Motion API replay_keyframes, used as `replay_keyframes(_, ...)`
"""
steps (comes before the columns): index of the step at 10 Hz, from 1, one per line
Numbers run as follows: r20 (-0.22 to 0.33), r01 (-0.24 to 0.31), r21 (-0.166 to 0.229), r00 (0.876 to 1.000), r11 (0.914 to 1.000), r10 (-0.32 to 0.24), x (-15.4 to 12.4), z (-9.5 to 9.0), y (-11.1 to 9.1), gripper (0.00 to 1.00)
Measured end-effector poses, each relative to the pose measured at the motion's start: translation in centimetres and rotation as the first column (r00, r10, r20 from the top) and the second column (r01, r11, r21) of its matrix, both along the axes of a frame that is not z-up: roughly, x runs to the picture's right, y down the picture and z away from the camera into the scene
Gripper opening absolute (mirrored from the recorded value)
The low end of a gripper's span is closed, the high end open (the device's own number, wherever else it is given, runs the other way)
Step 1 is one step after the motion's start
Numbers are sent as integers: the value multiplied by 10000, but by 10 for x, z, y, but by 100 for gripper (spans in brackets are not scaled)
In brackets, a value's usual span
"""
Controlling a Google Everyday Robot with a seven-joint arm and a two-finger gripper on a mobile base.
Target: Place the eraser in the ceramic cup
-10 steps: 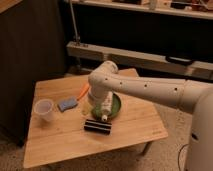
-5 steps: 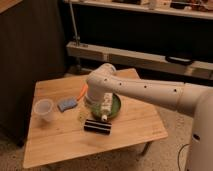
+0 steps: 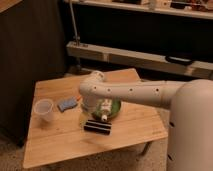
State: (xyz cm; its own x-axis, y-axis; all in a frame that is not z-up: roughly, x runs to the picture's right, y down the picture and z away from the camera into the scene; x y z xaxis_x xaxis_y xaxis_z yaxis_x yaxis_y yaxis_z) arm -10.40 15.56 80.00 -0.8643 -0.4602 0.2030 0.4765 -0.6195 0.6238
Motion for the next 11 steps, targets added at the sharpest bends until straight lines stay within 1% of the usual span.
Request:
replay_keyframes(3, -4, 301, -282, 9995, 9992, -301, -4, 4, 9, 80)
replay_keyframes(7, -53, 572, -787, 9983, 9953, -578, -6, 21, 32, 80)
replay_keyframes(9, -120, 623, -847, 9979, 9945, -635, -6, 24, 38, 80)
replay_keyframes(10, -178, 623, -749, 9978, 9952, -639, -6, 22, 36, 80)
replay_keyframes(11, -283, 594, -573, 9977, 9966, -611, -5, 17, 30, 80)
